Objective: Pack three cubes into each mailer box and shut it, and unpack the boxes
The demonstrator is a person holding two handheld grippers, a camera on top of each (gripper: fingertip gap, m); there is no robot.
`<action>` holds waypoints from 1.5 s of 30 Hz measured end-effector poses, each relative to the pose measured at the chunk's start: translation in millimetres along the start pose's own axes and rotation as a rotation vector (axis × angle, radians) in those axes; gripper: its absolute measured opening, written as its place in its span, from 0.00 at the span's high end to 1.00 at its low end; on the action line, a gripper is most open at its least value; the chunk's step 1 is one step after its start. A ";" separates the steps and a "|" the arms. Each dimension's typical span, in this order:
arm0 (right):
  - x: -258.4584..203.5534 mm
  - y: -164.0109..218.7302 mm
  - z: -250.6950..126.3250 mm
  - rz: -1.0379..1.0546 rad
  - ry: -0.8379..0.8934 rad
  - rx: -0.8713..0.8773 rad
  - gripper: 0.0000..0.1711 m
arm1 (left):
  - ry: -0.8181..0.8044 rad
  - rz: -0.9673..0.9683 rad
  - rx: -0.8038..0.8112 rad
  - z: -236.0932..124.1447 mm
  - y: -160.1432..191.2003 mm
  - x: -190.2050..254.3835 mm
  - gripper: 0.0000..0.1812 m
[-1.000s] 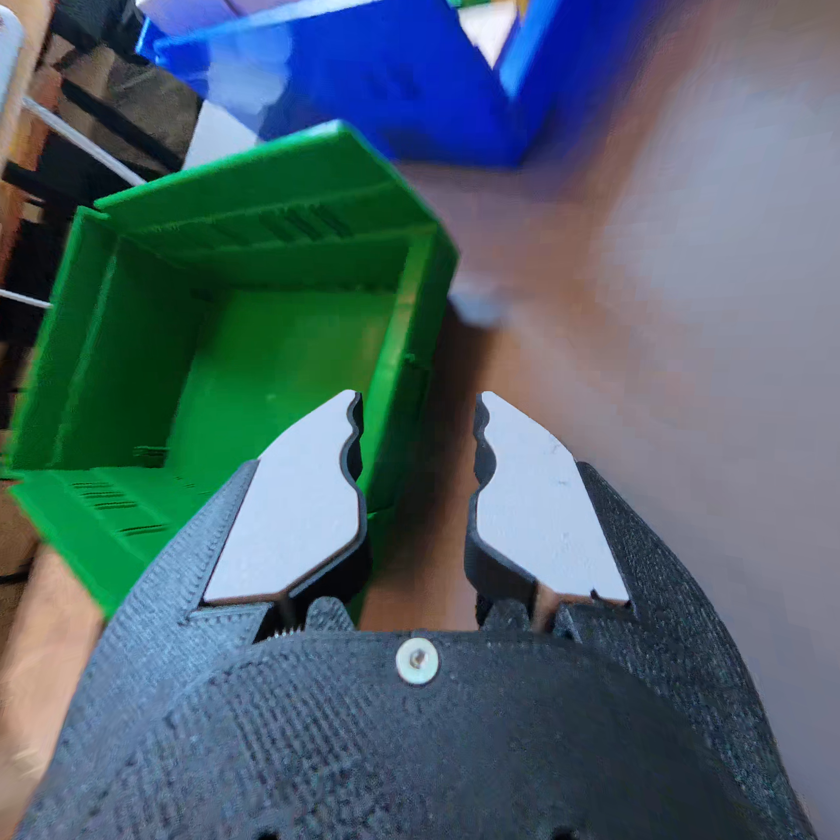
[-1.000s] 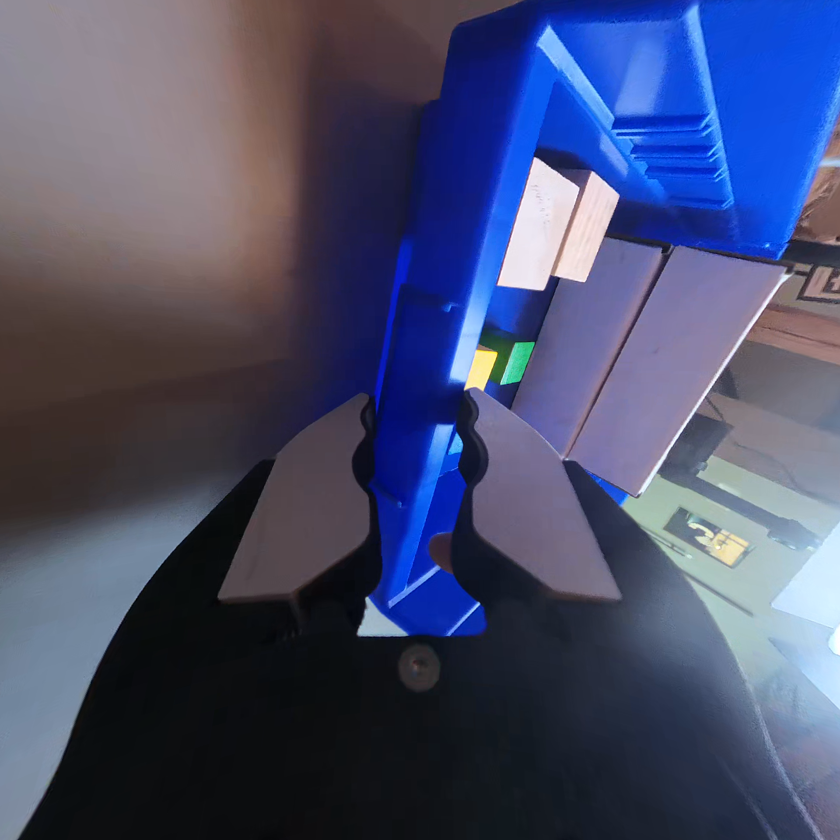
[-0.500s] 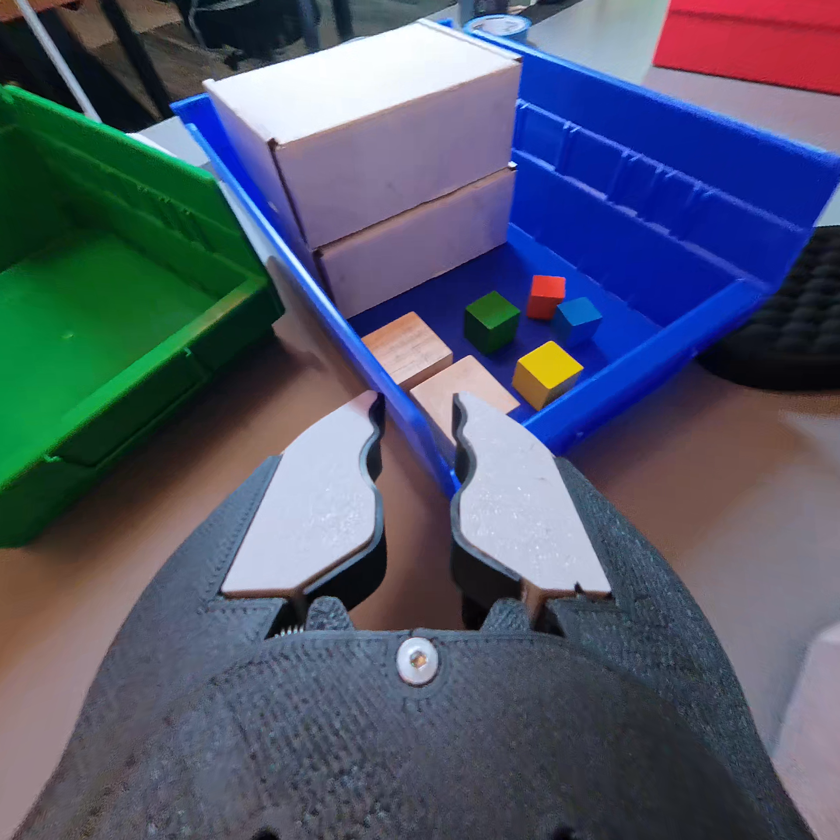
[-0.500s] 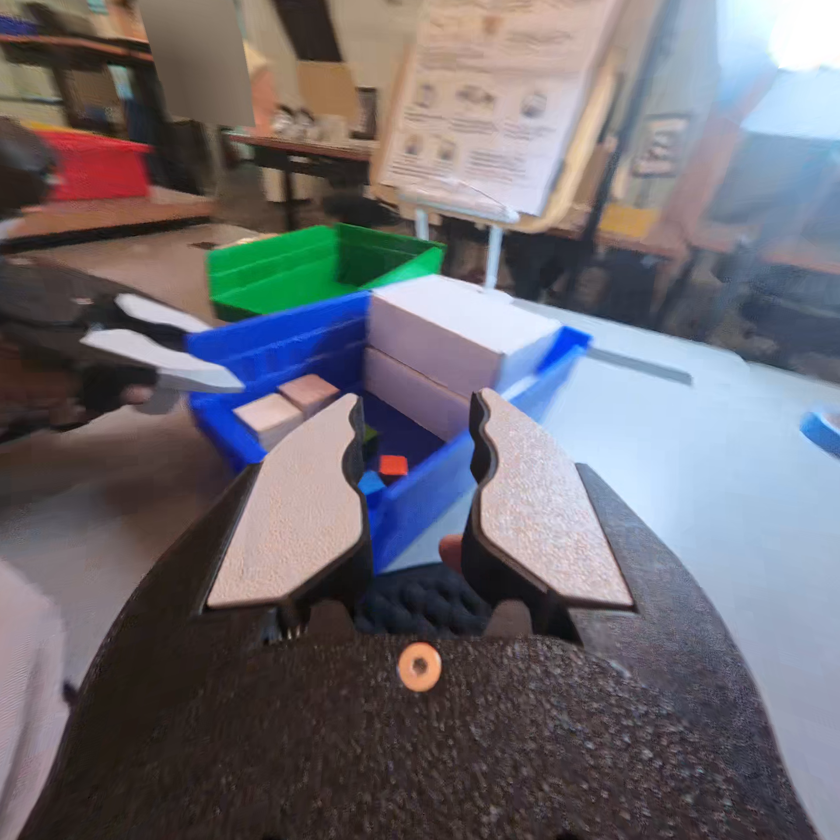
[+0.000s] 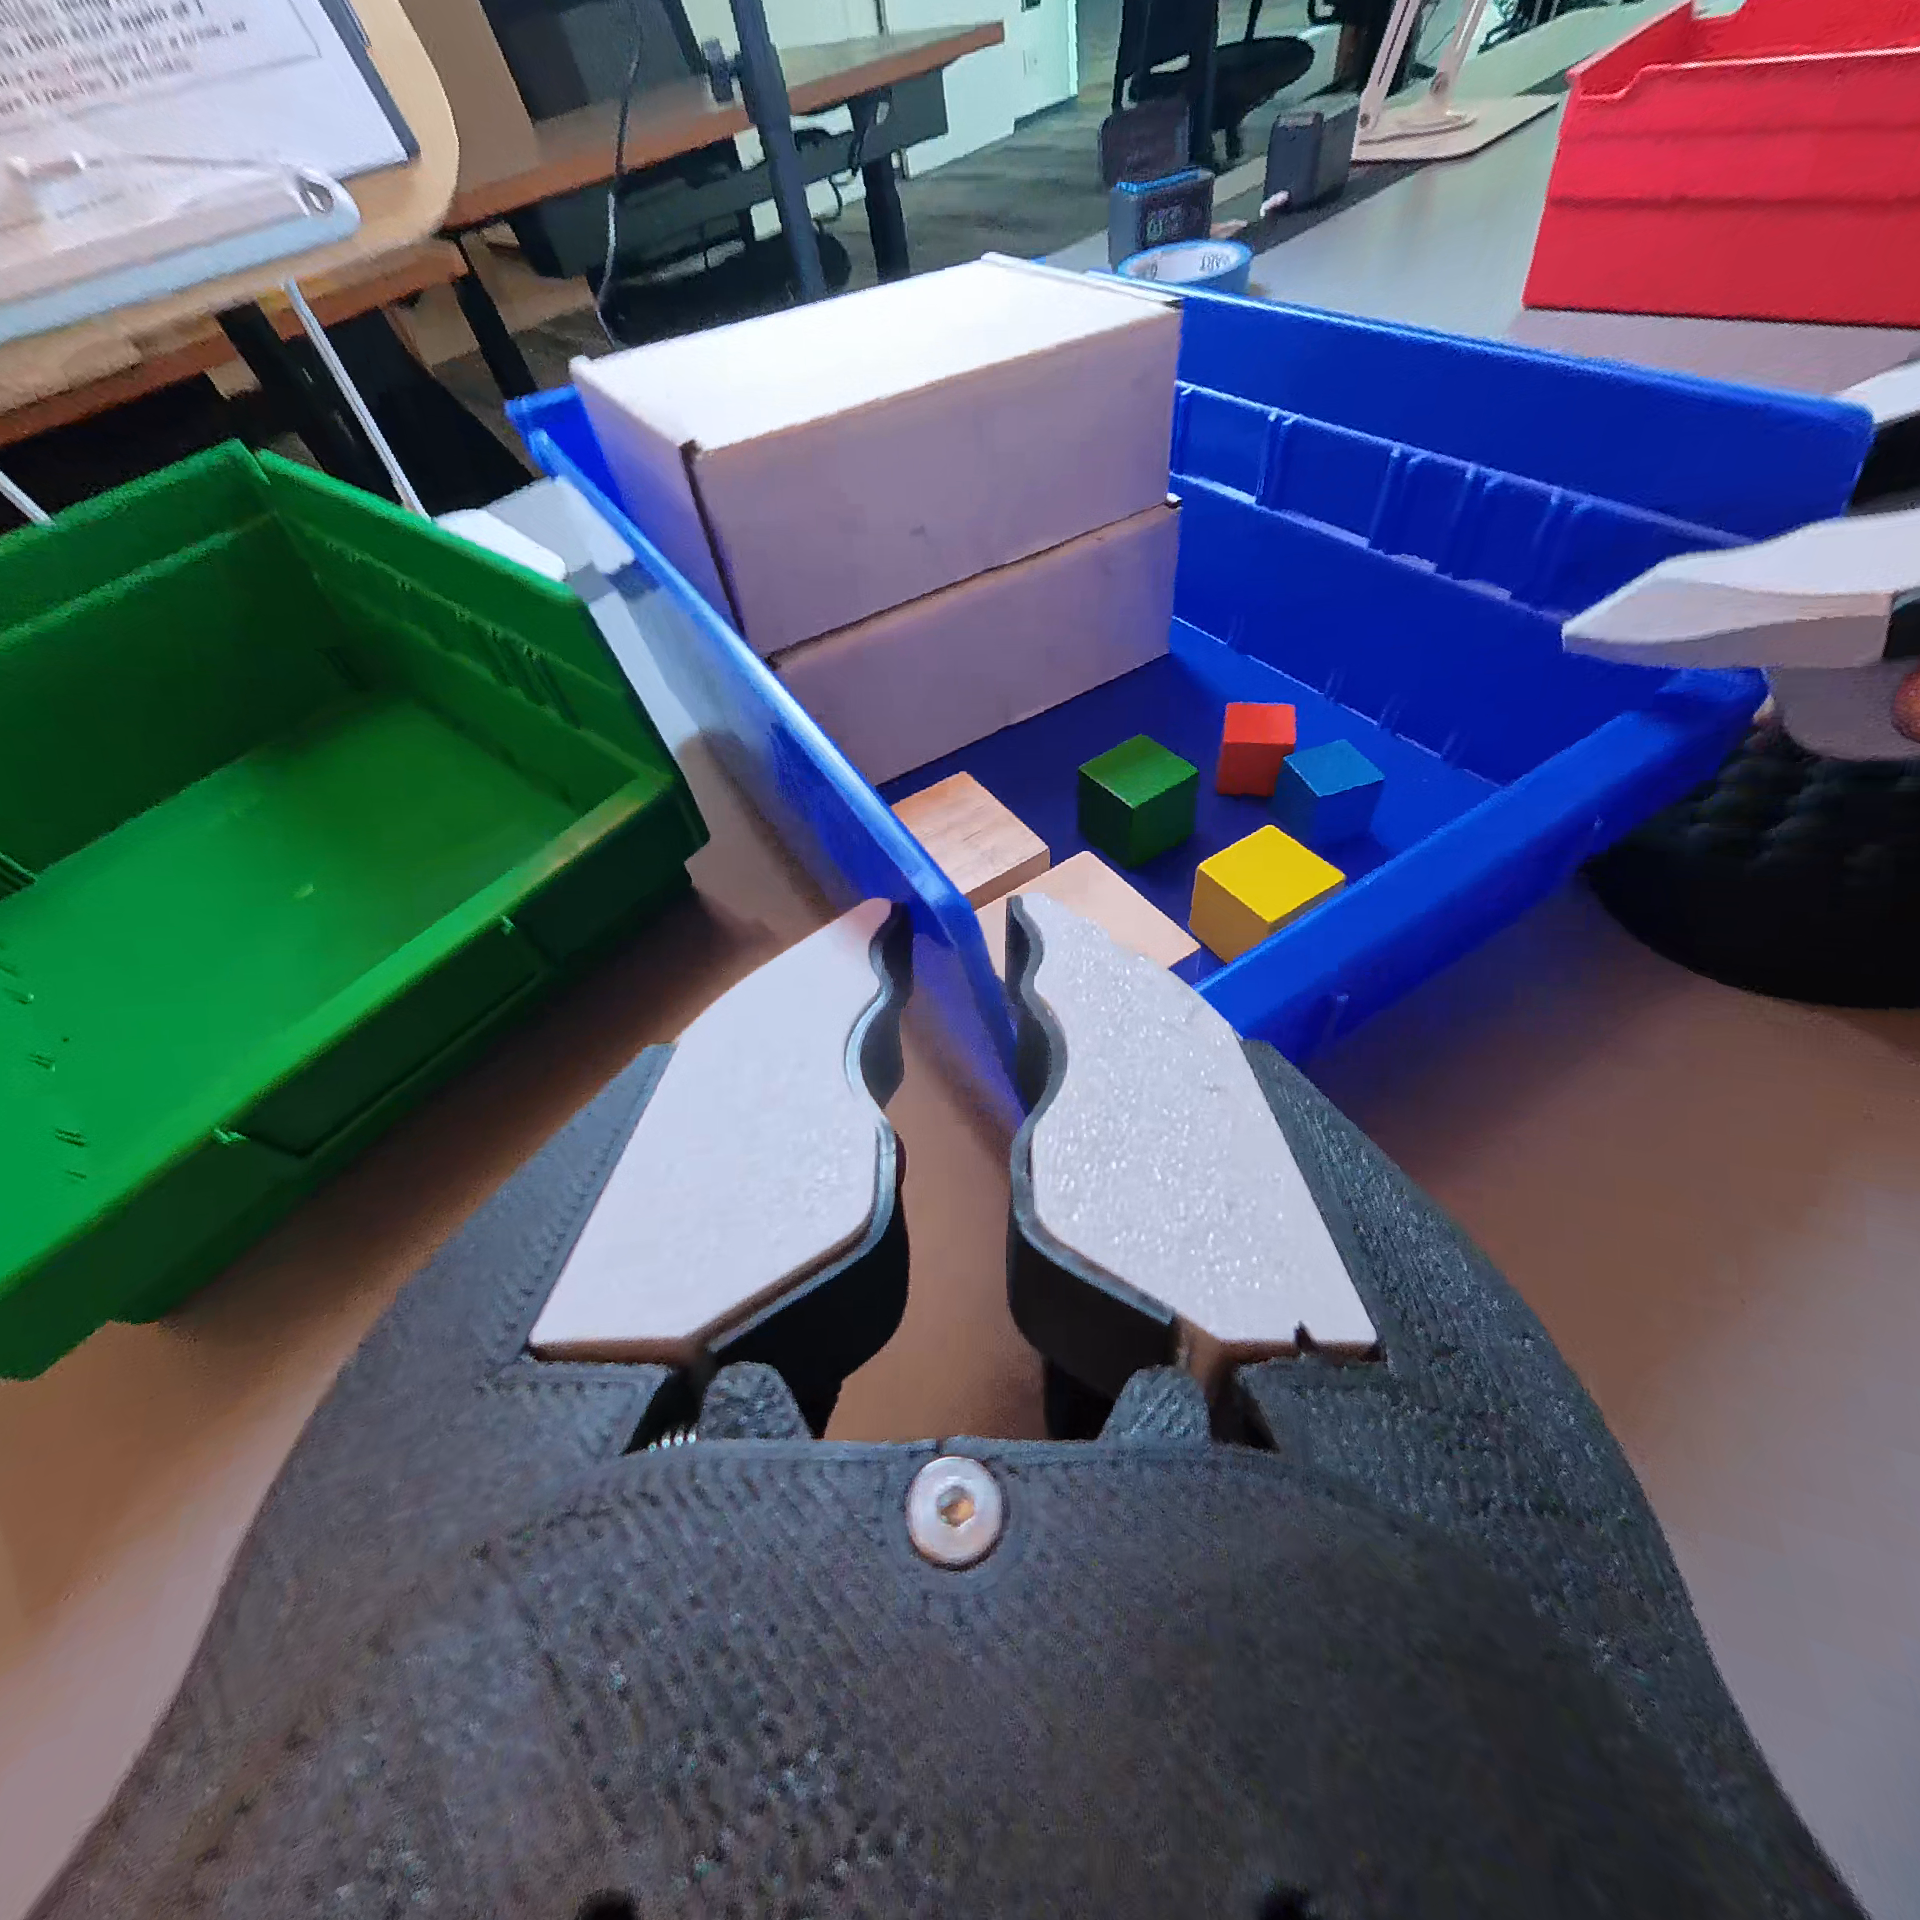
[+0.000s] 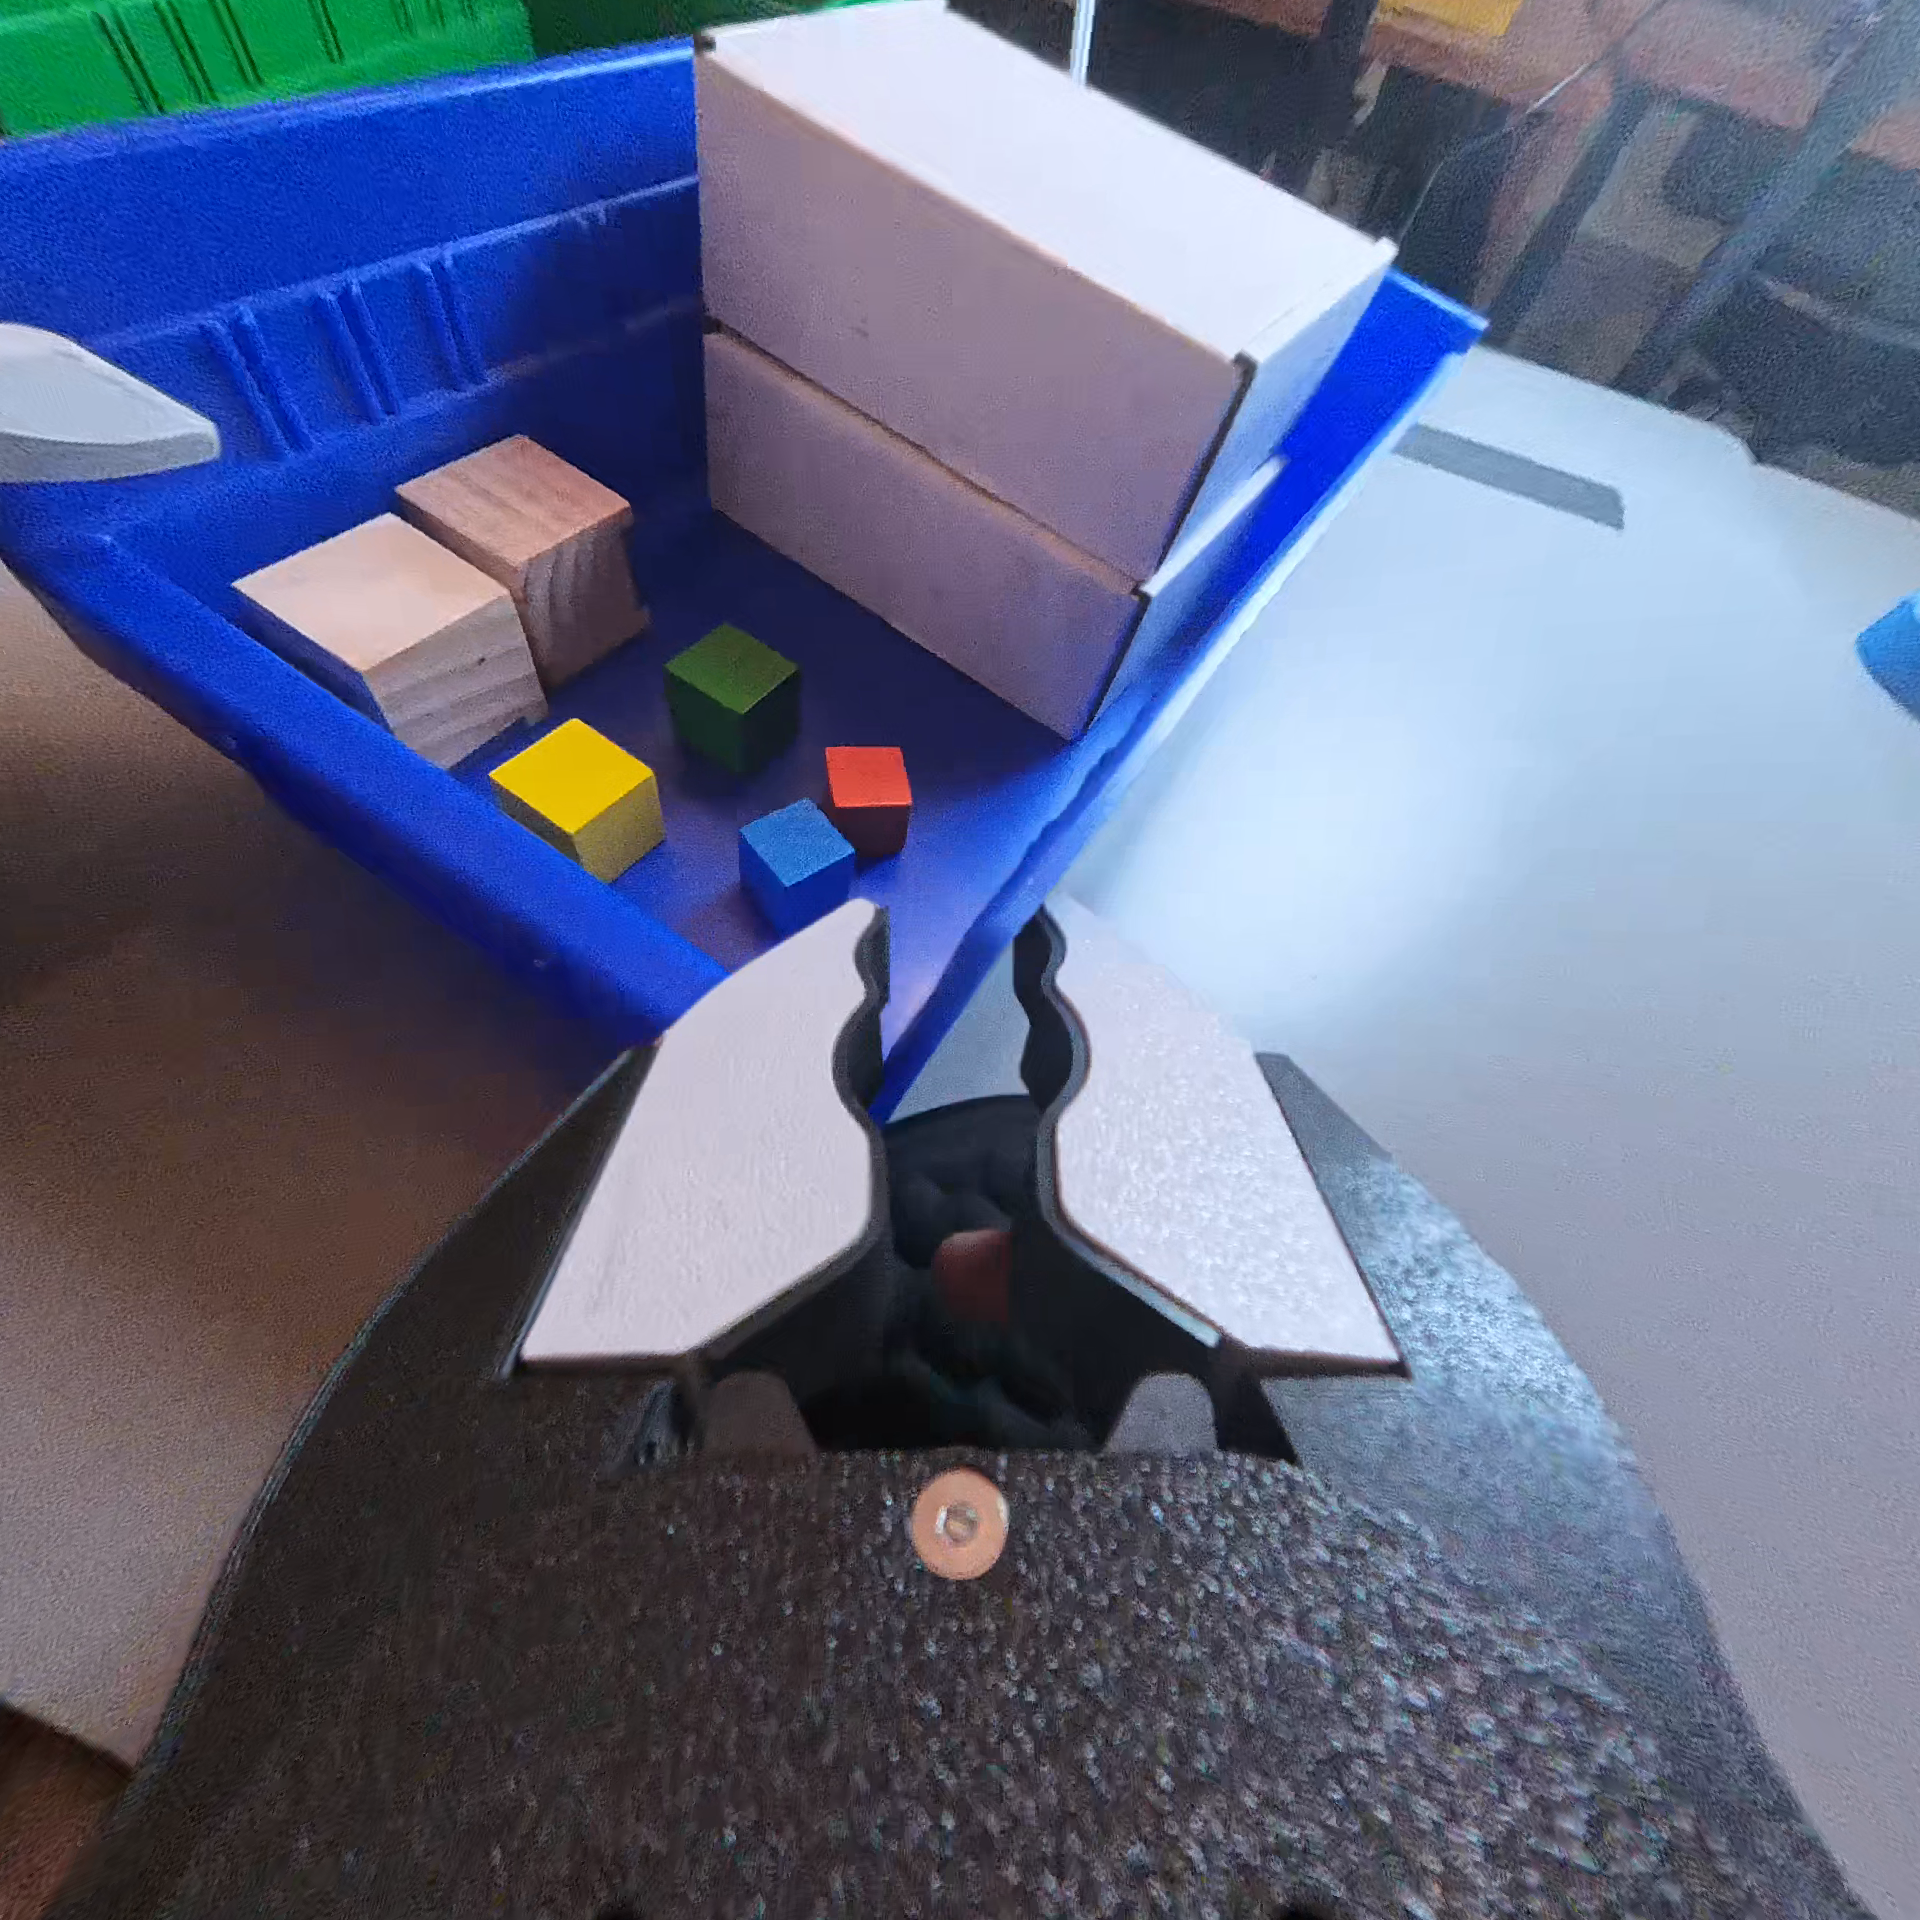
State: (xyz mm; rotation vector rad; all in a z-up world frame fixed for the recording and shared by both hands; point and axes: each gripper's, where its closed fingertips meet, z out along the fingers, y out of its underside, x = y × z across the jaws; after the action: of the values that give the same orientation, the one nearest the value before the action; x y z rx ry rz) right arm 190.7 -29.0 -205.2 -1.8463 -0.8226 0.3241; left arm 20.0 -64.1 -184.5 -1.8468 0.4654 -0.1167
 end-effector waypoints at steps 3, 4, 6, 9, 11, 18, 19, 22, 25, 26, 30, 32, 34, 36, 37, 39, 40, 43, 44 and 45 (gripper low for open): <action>13.9 -35.4 -17.8 -0.061 0.096 0.154 0.93 | -0.009 0.042 0.056 -9.0 -17.2 3.6 0.91; 17.4 -52.7 -28.6 -0.079 0.119 0.220 0.94 | -0.008 0.048 0.082 -13.0 -25.0 4.5 0.91; 21.0 -84.7 -47.6 -0.117 0.153 0.314 0.95 | -0.035 0.089 0.141 -24.6 -46.2 4.1 0.90; 17.8 -126.6 -65.1 -0.143 0.156 0.435 0.96 | -0.099 0.140 0.215 -49.8 -79.3 -7.6 0.90; 6.9 -150.8 -67.8 -0.150 0.129 0.487 0.96 | -0.148 0.160 0.236 -70.8 -95.2 -23.0 0.90; -70.0 -229.6 -37.7 -0.166 -0.089 0.605 0.95 | -0.368 0.163 0.224 -158.4 -110.2 -100.0 0.90; -84.8 -238.2 -30.9 -0.174 -0.126 0.621 0.95 | -0.403 0.155 0.223 -172.0 -108.6 -111.4 0.90; -130.7 -258.0 -6.5 -0.190 -0.230 0.645 0.94 | -0.508 0.146 0.177 -209.3 -95.2 -144.0 0.91; -174.1 -265.5 25.5 -0.180 -0.336 0.626 0.94 | -0.593 0.132 0.102 -236.6 -74.7 -172.6 0.91; -186.8 -266.6 36.1 -0.162 -0.375 0.617 0.94 | -0.611 0.119 0.082 -242.8 -67.2 -181.3 0.91; -232.3 -264.8 78.9 -0.102 -0.499 0.567 0.94 | -0.680 0.064 0.005 -258.8 -34.0 -215.1 0.91; -252.6 -259.9 98.6 -0.069 -0.555 0.538 0.94 | -0.707 0.033 -0.033 -264.4 -17.0 -230.6 0.92; -271.7 -252.7 116.3 -0.049 -0.601 0.507 0.94 | -0.736 0.011 -0.076 -269.6 -0.6 -244.1 0.92; -289.1 -244.2 130.1 -0.039 -0.637 0.484 0.93 | -0.761 0.000 -0.118 -273.4 15.4 -257.0 0.93; -295.8 -238.3 137.0 -0.044 -0.639 0.468 0.93 | -0.761 -0.014 -0.130 -273.0 23.5 -263.1 0.93; -305.7 -224.4 149.6 -0.051 -0.636 0.434 0.92 | -0.746 -0.049 -0.150 -267.4 42.2 -274.1 0.94; -308.6 -216.4 155.9 -0.047 -0.632 0.411 0.92 | -0.736 -0.061 -0.165 -262.6 52.1 -277.8 0.94; -308.3 -188.2 177.8 -0.053 -0.597 0.310 0.92 | -0.709 -0.082 -0.210 -241.2 77.0 -283.5 0.94; -304.1 -182.5 183.0 -0.056 -0.573 0.296 0.92 | -0.706 -0.083 -0.228 -232.7 84.8 -284.6 0.94; -298.8 -179.6 186.0 -0.061 -0.548 0.285 0.92 | -0.716 -0.077 -0.228 -225.3 89.6 -286.8 0.94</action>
State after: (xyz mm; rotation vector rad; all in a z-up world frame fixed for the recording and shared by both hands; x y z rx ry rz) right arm -201.6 -57.1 -167.5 -1.4745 -1.1324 0.8859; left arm -335.3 -181.3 -151.3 -1.9755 -0.0992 0.5527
